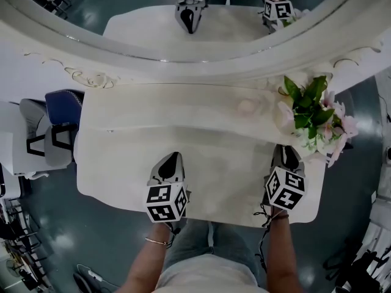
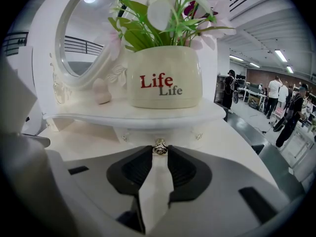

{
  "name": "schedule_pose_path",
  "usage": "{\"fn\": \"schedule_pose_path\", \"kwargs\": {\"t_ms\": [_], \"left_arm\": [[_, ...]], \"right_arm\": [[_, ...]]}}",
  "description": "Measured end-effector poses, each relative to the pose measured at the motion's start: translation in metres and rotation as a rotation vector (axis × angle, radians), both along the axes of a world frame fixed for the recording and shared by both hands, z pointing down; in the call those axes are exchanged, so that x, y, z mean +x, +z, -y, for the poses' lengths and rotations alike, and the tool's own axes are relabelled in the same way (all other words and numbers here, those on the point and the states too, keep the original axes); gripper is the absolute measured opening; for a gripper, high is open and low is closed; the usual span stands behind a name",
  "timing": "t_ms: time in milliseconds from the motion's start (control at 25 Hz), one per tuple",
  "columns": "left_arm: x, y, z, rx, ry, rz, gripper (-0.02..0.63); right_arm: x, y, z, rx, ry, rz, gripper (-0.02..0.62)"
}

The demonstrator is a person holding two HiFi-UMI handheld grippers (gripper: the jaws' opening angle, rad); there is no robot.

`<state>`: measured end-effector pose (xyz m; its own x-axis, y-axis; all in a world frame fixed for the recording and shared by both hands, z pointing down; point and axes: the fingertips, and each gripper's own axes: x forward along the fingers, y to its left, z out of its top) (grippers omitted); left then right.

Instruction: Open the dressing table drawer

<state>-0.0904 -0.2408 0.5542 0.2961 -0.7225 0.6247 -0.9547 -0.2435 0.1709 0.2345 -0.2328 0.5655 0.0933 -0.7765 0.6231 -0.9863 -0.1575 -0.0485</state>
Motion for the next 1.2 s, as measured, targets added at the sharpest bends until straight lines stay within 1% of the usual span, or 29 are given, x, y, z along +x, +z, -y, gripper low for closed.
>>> {"fn": "schedule_pose_path", "kwargs": {"t_ms": [1200], "left_arm": [[-0.012,0.001,-0.011,-0.008,0.004,0.002,0.02]], "right_arm": [[0.0,0.0,-0.006,-0.006,0.017,-0.011,0.101]]}}
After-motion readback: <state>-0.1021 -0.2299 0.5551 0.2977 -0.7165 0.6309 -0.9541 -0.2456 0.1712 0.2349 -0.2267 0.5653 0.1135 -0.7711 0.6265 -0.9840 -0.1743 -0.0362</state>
